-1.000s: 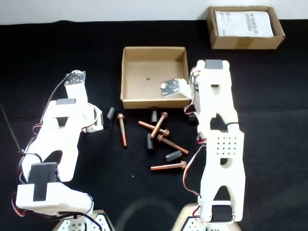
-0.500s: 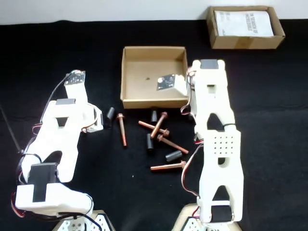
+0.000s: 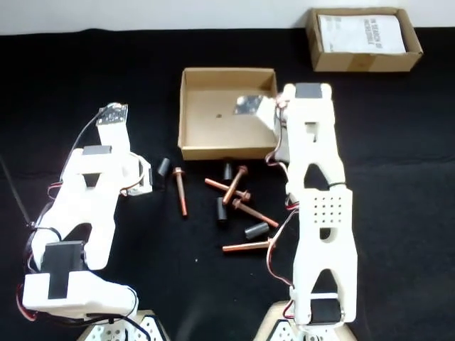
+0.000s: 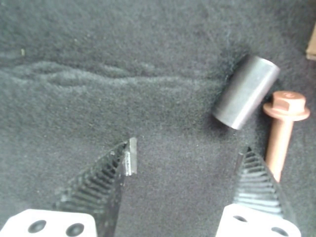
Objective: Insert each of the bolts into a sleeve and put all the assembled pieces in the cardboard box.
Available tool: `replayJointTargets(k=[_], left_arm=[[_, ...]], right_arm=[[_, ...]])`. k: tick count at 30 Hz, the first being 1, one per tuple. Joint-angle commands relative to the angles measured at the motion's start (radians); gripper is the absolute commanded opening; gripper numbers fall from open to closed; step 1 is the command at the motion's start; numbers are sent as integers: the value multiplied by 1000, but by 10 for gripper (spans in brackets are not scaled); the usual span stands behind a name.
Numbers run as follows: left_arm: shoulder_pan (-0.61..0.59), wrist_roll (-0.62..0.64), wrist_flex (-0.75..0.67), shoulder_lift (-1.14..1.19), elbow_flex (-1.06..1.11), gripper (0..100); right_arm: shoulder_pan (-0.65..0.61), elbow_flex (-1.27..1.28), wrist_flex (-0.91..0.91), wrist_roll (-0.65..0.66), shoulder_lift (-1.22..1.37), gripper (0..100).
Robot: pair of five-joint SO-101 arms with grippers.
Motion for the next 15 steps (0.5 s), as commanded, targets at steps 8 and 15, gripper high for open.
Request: replayJointTargets(k=[8,15], left_arm=[[35,-11,5,-1,-28,319],[33,-11,5,-1,-28,322]], right_arm=[[74,-239,10,-571,-556,8],[166,-196,13,-700,-954,8]])
